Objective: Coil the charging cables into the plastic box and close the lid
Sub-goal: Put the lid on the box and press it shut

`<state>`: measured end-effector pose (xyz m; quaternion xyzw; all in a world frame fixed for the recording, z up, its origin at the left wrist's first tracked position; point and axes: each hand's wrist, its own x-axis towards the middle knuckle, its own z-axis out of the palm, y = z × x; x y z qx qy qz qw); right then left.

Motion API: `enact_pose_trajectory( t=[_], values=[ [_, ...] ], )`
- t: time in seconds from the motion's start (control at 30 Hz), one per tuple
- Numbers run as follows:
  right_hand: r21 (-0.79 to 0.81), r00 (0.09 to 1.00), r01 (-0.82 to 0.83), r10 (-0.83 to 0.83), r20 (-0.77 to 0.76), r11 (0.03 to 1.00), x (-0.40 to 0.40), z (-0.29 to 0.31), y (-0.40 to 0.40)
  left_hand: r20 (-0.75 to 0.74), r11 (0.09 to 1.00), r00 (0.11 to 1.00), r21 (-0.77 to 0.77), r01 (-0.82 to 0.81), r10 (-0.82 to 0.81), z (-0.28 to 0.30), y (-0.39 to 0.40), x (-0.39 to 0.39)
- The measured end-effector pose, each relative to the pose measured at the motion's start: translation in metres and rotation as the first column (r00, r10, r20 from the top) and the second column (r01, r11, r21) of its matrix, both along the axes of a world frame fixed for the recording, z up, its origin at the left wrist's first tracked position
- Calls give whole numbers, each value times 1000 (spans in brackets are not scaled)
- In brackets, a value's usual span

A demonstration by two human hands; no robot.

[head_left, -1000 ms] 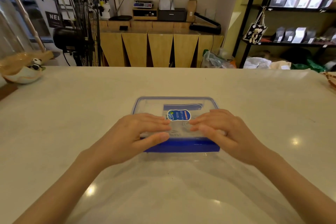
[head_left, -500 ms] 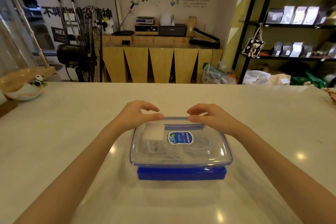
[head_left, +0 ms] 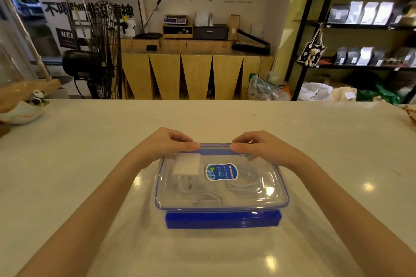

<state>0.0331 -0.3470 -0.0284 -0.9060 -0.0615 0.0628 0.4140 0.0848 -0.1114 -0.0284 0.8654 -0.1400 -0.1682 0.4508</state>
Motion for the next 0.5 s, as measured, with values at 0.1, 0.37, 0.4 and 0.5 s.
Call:
enact_pose_trajectory(
  t=[0.1, 0.37, 0.4, 0.5],
  values=[
    [27, 998, 2, -3, 69, 1000, -2, 1, 1, 17, 998, 1000, -61, -2, 3, 1, -1, -3],
    [104, 986, -11, -7, 166, 994, -4, -2, -2, 68, 992, 997, -128, -22, 31, 1, -1, -5],
    [113, 985, -7, -13, 174, 994, -4, -2, -2, 76, 992, 997, -126, -20, 30, 1, -1, -5],
    [127, 977, -6, -21, 214, 992, -3, -2, -2, 122, 993, 992, -120, -22, 37, 2, -1, -6]
  ],
)
